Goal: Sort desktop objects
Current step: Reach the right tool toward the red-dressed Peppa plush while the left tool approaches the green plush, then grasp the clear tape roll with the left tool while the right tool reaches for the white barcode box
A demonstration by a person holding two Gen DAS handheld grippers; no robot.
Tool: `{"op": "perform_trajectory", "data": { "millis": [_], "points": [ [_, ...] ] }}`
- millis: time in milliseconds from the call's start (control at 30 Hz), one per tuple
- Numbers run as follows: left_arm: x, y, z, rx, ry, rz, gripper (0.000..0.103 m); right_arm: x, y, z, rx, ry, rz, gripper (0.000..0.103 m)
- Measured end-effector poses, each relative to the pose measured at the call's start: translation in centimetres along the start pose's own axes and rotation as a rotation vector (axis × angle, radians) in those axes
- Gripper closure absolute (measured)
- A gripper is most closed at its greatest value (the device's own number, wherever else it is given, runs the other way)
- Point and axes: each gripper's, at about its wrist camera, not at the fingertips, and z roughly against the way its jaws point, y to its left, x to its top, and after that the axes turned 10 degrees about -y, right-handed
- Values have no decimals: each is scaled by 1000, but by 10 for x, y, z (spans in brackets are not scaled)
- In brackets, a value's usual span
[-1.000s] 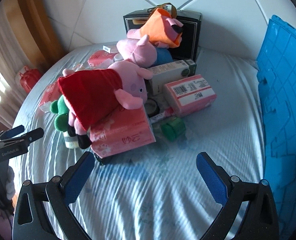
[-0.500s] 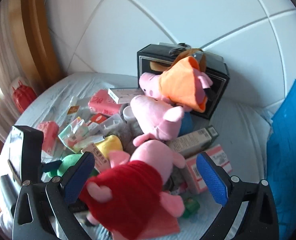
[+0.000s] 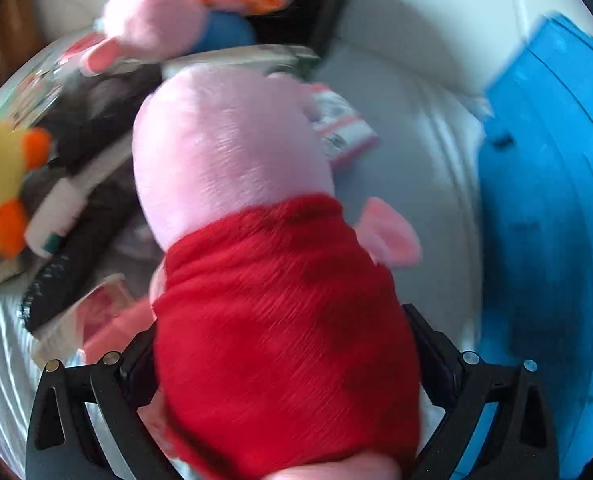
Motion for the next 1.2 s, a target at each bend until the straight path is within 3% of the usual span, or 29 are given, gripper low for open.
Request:
{"op": "perform_trajectory", "data": {
  "millis": [67, 100, 267, 333, 500, 667, 767, 800, 833, 867, 1033, 1200],
  "points": [
    [0, 9, 11, 53, -15, 23, 0, -9, -20, 12, -65, -28, -55, 0],
    [0, 10, 20, 50, -32, 39, 0, -13, -26, 17, -56, -41, -91, 0],
    [-1, -9, 60, -157, -116, 76, 0, -36, -52, 56, 155, -128, -353, 0],
    [-6, -32, 61, -175, -116, 21, 0, -43, -53, 61, 190, -117, -412, 0],
    [-23, -57, 32, -180, -36, -52, 7, -49, -40, 75, 171, -105, -409, 2],
    [-29, -60, -3, -150, 8, -59, 9, -50, -26, 105, 119, -181, -363, 2],
    [-29, -62, -18, -159, 40, -53, 11, -43, -11, 107, 194, -178, -360, 18],
    [-29, -63, -23, -163, 56, -47, 16, -40, -2, 103, 219, -164, -358, 21],
    [-30, -63, -27, -169, 73, -42, 30, -39, 5, 99, 235, -145, -357, 27],
    [-32, -62, -30, -179, 88, -31, 33, -37, 14, 93, 252, -123, -345, 34],
    [-41, -54, -19, -215, 83, 13, 39, -37, 65, 69, 320, -48, -266, 61],
    [-45, -56, 1, -267, 46, 46, 44, -41, 97, 46, 372, 17, -242, 64]
  ]
}}
